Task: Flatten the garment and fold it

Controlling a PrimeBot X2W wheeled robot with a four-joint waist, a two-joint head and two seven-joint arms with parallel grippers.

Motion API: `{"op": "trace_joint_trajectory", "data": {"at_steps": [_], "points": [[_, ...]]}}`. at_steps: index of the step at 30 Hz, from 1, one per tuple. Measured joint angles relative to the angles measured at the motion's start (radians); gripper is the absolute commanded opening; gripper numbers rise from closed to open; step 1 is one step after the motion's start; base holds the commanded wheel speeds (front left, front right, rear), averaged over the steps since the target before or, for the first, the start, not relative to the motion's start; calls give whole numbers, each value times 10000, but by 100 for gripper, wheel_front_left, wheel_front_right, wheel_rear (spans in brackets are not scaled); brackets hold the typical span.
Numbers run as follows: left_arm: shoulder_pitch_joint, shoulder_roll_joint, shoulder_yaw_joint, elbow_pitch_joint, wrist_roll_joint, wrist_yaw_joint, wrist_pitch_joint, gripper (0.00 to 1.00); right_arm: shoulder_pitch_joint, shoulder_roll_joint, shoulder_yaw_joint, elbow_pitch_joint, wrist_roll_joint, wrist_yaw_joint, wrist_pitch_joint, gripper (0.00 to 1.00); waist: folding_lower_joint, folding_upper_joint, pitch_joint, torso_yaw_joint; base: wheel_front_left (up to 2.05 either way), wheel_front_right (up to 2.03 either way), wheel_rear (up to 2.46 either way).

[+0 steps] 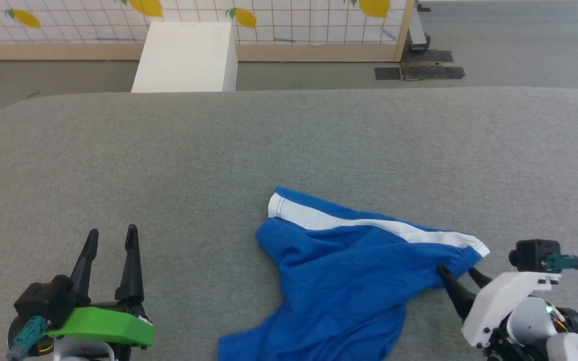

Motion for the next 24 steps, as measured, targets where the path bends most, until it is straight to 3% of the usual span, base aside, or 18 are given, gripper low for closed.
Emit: {"op": "trace_joint_trajectory", "data": {"at_steps": [1,2,3,7,13,16,17,18,24], "points": [[-1,0,10,27,0,0,-2,100,-50,6,98,8,15,0,115,49,0,0,30,36,0,0,0],[-2,-4,27,48,-2,0,-12,100,-113,15,203,6,17,0,144,31,0,0,65,63,0,0,0],[-3,-13,46,69,-4,0,-27,100,-164,25,278,-8,38,0,142,0,0,0,92,79,0,0,0],[-12,-31,92,178,-6,-15,-31,100,-254,46,88,-52,-121,2,288,0,0,0,167,69,0,0,0],[-112,-199,69,332,-31,-31,-33,100,-316,19,-2098,84,-1154,2,552,0,0,0,106,-57,0,0,0],[-158,-253,-4,462,-59,-61,-33,100,-306,8,-2608,407,-1108,2,669,0,0,0,80,-87,0,0,0],[-166,-253,-21,506,-61,-67,-33,100,-306,13,-2638,512,-1035,2,640,30,0,0,73,-103,0,0,0],[-187,-253,-58,577,-81,-102,-29,100,-306,13,-2583,616,-892,2,548,100,0,0,65,-123,0,0,0],[-436,-259,-324,713,-426,-153,153,100,-273,23,-2754,890,713,2,-1308,100,0,0,-8,-222,0,0,0]]}}
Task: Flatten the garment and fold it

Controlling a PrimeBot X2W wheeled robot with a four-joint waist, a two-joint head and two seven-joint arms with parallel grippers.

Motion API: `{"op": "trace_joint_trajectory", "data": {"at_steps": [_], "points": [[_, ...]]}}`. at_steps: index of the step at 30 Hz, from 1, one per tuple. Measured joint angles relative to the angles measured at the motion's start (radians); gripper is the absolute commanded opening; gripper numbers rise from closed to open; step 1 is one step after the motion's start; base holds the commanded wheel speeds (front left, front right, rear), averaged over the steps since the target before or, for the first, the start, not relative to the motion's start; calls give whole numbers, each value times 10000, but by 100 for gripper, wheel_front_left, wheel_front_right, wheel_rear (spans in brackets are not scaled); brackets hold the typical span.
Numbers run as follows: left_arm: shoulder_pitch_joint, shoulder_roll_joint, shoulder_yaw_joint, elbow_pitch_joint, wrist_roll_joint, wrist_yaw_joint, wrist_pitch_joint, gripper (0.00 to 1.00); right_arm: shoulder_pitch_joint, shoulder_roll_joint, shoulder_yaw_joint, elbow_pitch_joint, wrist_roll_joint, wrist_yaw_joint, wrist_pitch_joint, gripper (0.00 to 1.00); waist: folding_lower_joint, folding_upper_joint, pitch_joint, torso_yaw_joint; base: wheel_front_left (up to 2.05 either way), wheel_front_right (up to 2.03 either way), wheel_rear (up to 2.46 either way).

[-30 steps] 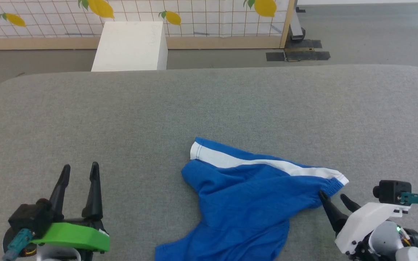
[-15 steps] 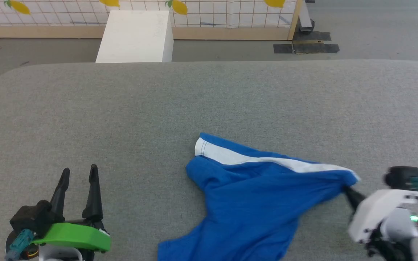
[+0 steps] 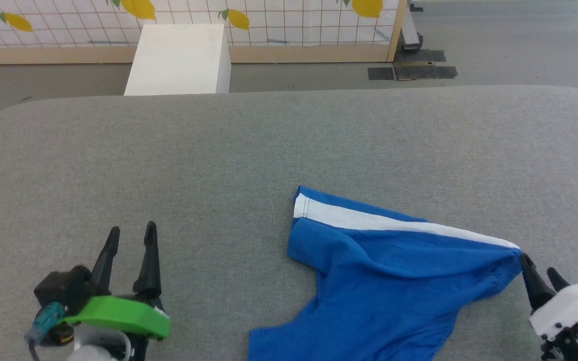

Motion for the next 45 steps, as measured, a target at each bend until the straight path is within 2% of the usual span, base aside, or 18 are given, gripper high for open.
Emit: {"op": "trace_joint_trajectory", "data": {"at_steps": [7,14,18,24,25,26,31,36,38,42,45], "points": [[-1520,-309,-951,-125,-656,-84,1693,100,567,2,-577,146,-35,-2,-1168,100,0,0,-26,-368,0,0,0],[-3346,-639,-2420,1208,-1080,13,5300,100,529,-2,-408,111,-96,-2,-1388,100,0,0,113,-1011,0,0,0],[-4006,-560,-2987,2305,-777,272,6821,100,418,0,-31,240,33,0,-1476,100,0,0,278,-1428,0,0,0],[-4158,-140,-3570,3446,-433,405,8796,100,366,-2,196,566,169,-2,-1841,100,0,0,545,-2002,0,0,0],[-4161,-107,-3551,3428,-525,401,8964,75,367,0,201,600,203,0,-1902,100,0,0,592,-2067,0,0,0],[-4160,-100,-3492,3394,-658,391,9024,0,373,0,194,635,203,-2,-1958,100,0,0,640,-2105,0,0,0],[-3923,-136,-2905,3087,-1386,303,8378,0,376,-6,297,832,215,0,-2113,100,0,0,726,-1988,0,0,0],[-3551,-303,-1588,2017,-2612,324,7432,0,345,-2,424,861,159,-2,-2113,100,0,0,611,-1568,0,0,0],[-3285,-224,-1078,1486,-2907,435,7206,0,318,-4,476,859,90,-2,-2100,100,0,0,537,-1344,0,0,0],[-2051,134,-169,537,-3244,953,6938,0,160,2,738,861,71,0,-1996,100,0,0,391,-828,0,0,0],[-865,263,105,113,-3312,1264,6999,0,75,0,928,880,73,-2,-1983,100,0,0,294,-444,0,0,0]]}}
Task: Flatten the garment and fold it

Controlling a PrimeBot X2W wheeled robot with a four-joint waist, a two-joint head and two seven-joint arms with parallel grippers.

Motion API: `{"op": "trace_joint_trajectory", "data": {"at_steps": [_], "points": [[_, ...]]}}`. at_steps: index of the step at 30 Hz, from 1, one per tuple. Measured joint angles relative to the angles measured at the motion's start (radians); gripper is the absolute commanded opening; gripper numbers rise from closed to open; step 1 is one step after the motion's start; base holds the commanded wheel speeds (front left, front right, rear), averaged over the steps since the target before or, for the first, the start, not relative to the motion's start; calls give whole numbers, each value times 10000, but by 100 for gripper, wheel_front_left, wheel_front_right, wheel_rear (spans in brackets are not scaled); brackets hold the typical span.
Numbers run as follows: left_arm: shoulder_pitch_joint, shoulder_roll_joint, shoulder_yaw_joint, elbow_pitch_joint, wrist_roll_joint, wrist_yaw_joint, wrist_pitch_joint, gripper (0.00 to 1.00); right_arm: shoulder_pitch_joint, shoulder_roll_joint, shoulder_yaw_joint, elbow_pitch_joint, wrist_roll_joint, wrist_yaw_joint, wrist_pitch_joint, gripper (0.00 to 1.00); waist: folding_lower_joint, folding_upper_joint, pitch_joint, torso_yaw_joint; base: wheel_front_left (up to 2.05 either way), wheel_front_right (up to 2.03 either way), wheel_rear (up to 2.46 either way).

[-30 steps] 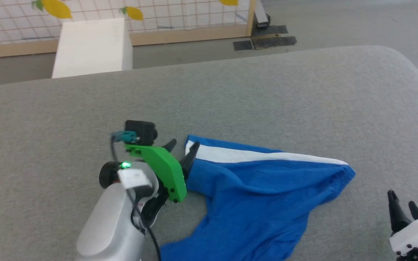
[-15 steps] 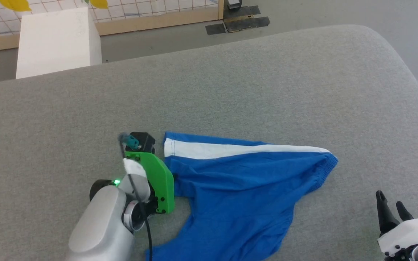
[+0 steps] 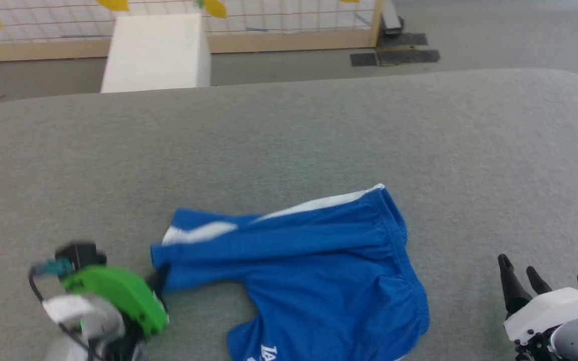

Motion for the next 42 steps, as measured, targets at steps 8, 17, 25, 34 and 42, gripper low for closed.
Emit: {"op": "trace_joint_trajectory", "data": {"at_steps": [8,17,25,34,42], "points": [[1719,-424,-602,-199,-387,199,826,100,-155,4,430,157,-2,2,56,100,0,0,-185,878,0,0,0],[1614,357,614,-1147,297,416,-1037,100,-198,2,560,130,-88,0,90,100,0,0,-415,1182,0,0,0],[849,686,-779,-1377,1586,286,-539,100,-190,4,619,63,-86,2,196,100,0,0,-316,1201,0,0,0],[87,943,-2077,199,2474,109,462,100,-203,4,679,123,-84,0,167,100,0,0,-82,795,0,0,0],[-180,936,-2174,903,2435,-81,428,33,-202,2,650,155,-84,0,29,100,0,1,95,593,0,0,0]]}}
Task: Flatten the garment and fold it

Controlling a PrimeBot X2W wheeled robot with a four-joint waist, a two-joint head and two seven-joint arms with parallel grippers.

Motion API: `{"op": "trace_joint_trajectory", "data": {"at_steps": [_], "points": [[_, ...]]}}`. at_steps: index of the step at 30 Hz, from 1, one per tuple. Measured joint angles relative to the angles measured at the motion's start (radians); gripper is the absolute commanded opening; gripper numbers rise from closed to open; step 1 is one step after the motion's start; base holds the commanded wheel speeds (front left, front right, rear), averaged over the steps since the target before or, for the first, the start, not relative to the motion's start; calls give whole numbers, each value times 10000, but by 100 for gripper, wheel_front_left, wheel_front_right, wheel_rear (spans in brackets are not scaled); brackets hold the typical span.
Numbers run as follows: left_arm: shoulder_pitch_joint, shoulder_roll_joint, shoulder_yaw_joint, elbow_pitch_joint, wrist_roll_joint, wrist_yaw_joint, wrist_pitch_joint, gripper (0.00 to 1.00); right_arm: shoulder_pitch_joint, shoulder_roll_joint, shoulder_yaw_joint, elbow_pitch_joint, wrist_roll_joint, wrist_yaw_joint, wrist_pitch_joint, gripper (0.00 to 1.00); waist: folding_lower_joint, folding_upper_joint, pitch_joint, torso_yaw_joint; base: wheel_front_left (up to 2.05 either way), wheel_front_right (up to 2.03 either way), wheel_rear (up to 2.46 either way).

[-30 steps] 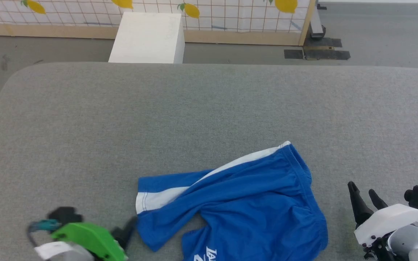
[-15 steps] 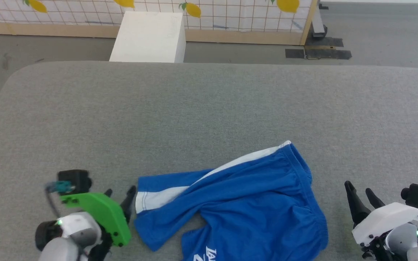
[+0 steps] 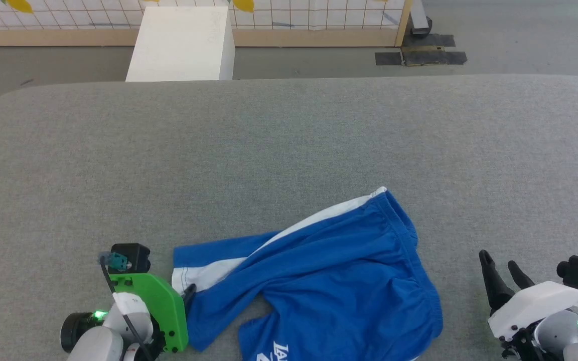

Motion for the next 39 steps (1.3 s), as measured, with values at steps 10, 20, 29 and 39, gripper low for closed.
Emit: {"op": "trace_joint_trajectory", "data": {"at_steps": [10,20,29,39], "points": [[-41,-153,59,-40,-347,-165,-401,0,-8,-4,326,-58,-96,0,-86,100,0,-1,-74,125,0,0,0],[308,-349,382,-1448,-867,-150,-723,0,-1568,-4,1822,-890,-732,0,1473,100,0,-1,167,196,0,0,0],[469,-407,393,-2188,-978,-67,-727,0,-3426,2,2679,-4,-1708,2,3411,100,0,0,548,385,0,0,0],[470,-405,305,-2286,-1072,-75,-700,0,-4166,0,3302,1116,-2364,2,4063,100,0,-1,851,441,0,0,0]]}}
